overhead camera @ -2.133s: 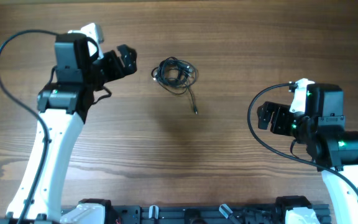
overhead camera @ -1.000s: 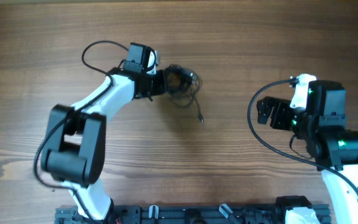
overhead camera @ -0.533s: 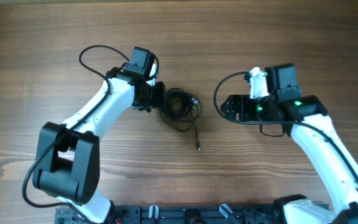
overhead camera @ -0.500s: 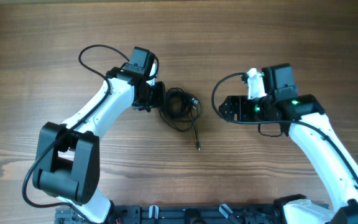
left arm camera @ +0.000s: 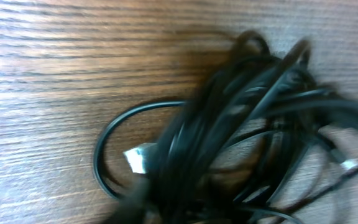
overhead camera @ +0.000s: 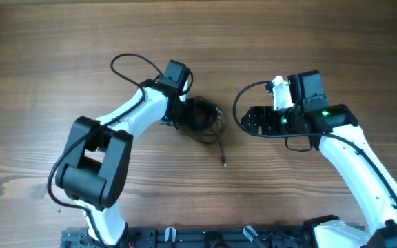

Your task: Untangle cables

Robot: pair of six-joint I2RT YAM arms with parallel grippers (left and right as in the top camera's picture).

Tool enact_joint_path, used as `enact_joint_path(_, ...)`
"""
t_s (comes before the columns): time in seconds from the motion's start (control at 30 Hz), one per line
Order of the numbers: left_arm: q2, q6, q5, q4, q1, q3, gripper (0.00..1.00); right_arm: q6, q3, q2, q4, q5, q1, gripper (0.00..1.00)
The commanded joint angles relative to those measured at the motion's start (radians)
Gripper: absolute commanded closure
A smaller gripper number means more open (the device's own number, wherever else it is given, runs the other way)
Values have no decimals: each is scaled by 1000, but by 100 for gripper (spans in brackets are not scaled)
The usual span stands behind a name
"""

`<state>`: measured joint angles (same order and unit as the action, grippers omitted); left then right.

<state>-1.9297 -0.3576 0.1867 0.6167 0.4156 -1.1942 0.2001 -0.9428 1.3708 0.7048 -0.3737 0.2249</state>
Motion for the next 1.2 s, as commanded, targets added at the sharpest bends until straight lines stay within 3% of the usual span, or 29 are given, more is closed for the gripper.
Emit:
enact_joint_path(0.0, -23, 5, 2, 2, 8, 5, 96, -13, -18, 4, -5, -13, 5, 8)
enact_joint_path(0.1, 32, 6, 35, 5, 7, 4, 96, -14, -18, 4, -7, -8, 5, 7)
enact_joint_path(0.3, 310, 5, 337, -2, 8, 0, 96, -14, -18, 4, -39, -21, 5, 2)
enact_joint_path(0.4, 373, 5, 412, -3, 8, 0, 96, -14, -18, 4, -50, -50, 5, 2)
enact_joint_path(0.5, 376, 1, 453, 4, 11, 0, 96, 18, -18, 4, -64, -106, 5, 9)
enact_joint_path(0.6, 376, 2, 452, 4, 21, 0, 96, 78, -18, 4, -76, -97, 5, 38)
enact_joint_path(0.67, 376, 2, 452, 8, 20, 0, 96, 217, -17, 4, -53, 44, 5, 96)
enact_joint_path(0.7, 376, 3, 445, 24, 15, 0, 96, 353, -17, 4, 6, 218, 5, 96)
enact_joint_path(0.73, 376, 3, 320, 101, 3, 0, 96, 414, -14, 4, 86, 372, 5, 96)
enact_joint_path(0.83, 376, 2, 130, 192, -40, 0, 96, 413, -13, 8, 198, 519, 5, 96)
enact_joint_path(0.9, 376, 2, 180, 172, -50, 0, 96, 375, -14, 8, 164, 412, 5, 82)
enact_joint_path(0.97, 376, 2, 238, 142, -46, 0, 96, 256, -14, 8, 94, 228, 5, 39)
enact_joint_path(1.0, 376, 2, 243, 129, -40, 0, 96, 211, -14, 8, 61, 142, 5, 24)
enact_joint_path(1.17, 376, 1, 243, 105, -14, 0, 96, 161, -13, 8, -60, -120, 5, 19)
